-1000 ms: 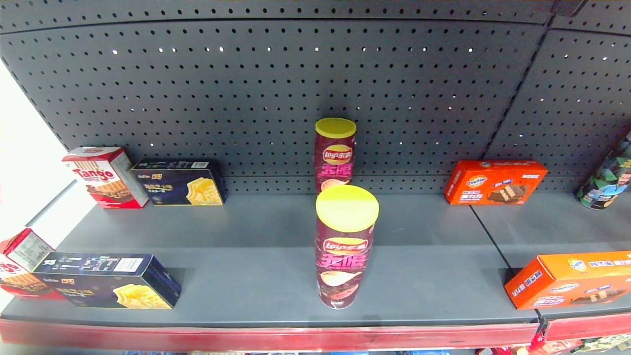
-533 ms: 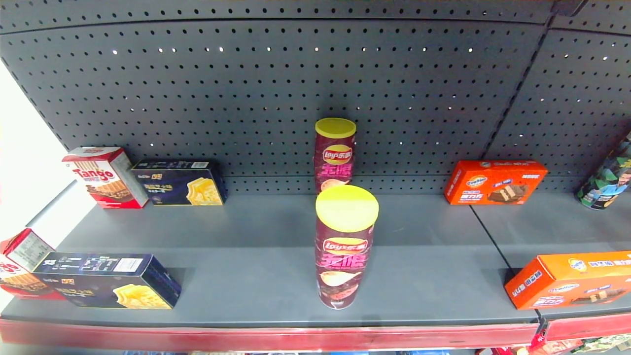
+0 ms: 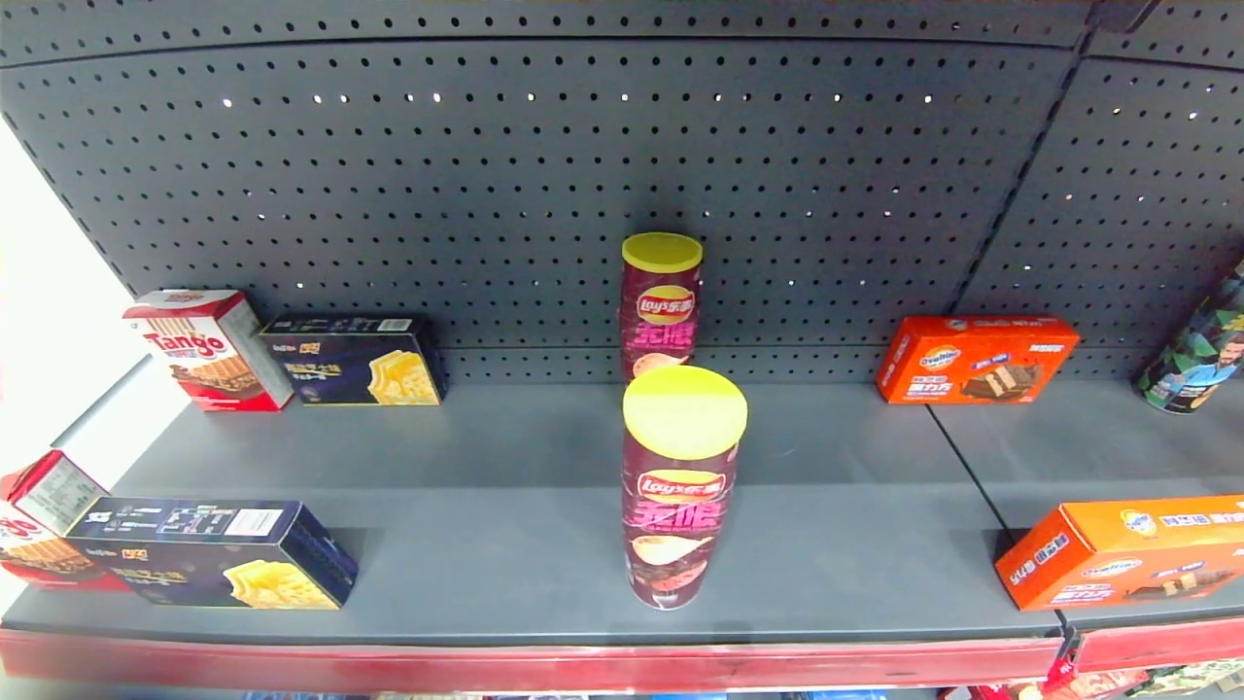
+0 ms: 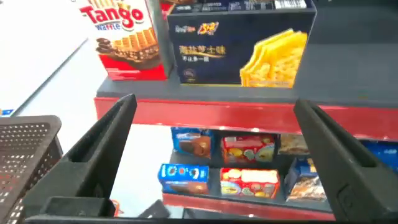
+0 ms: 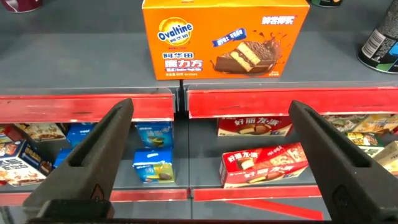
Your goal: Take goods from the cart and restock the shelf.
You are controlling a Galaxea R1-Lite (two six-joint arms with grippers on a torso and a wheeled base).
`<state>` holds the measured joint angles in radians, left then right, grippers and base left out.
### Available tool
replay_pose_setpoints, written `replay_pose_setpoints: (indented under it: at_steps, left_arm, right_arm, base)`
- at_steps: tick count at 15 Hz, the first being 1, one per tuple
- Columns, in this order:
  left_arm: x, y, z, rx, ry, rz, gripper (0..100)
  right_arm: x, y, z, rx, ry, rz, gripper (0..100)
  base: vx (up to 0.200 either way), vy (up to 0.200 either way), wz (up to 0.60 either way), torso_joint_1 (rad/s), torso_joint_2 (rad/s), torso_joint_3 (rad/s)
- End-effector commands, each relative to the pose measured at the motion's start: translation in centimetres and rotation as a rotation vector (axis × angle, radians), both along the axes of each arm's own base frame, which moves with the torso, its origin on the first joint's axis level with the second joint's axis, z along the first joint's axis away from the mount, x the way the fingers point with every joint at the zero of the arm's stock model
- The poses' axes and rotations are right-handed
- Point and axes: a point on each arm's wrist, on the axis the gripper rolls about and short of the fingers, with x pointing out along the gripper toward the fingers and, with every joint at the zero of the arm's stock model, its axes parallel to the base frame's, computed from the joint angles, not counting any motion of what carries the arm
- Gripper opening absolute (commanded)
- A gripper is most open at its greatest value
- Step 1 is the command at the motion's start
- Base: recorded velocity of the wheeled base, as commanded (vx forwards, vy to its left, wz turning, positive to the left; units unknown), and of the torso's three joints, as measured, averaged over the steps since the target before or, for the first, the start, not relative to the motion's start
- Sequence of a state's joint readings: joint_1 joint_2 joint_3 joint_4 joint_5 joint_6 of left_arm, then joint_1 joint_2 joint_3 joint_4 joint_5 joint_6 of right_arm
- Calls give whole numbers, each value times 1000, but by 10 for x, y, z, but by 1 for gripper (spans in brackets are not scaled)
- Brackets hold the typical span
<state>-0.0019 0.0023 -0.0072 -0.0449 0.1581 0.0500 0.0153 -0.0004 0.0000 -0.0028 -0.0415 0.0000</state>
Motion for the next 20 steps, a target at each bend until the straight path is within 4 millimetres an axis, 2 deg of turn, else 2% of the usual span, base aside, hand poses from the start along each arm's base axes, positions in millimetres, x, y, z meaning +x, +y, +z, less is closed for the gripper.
replay_pose_setpoints:
  at_steps: [1,3,4,8,11,13,15,17,20]
  left_arm:
    - [0,-3,0,-59,-14,-150,100]
    - [0,-8,0,-78,-9,-343,100]
    - [0,-8,-1,-69,-4,-376,100]
    - [0,-7,0,-126,-10,-340,100]
    - [1,-3,-1,-102,-14,-142,100]
    - [0,-2,-7,-51,52,-68,100]
    - [0,-3,-6,35,64,-119,100]
    - [0,-5,-6,44,67,-217,100]
    - [0,-4,-7,13,64,-182,100]
  right_arm:
    - [0,0,0,0,2,2,100]
    - [0,0,0,0,2,0,100]
    - [0,0,0,0,2,0,100]
    - [0,0,0,0,2,0,100]
    - [0,0,0,0,2,0,100]
    - [0,0,0,0,2,0,100]
    - [0,0,0,0,2,0,100]
    - [0,0,0,0,2,0,100]
    - [0,0,0,-3,2,3,100]
  base:
    - [0,0,0,0,0,0]
    - [0,0,0,0,0,0]
    - [0,0,0,0,0,0]
    - [0,0,0,0,0,0]
    - [0,0,0,0,0,0]
    - [0,0,0,0,0,0]
    - [0,0,0,0,0,0]
    - [0,0,0,0,0,0]
    - [0,0,0,0,0,0]
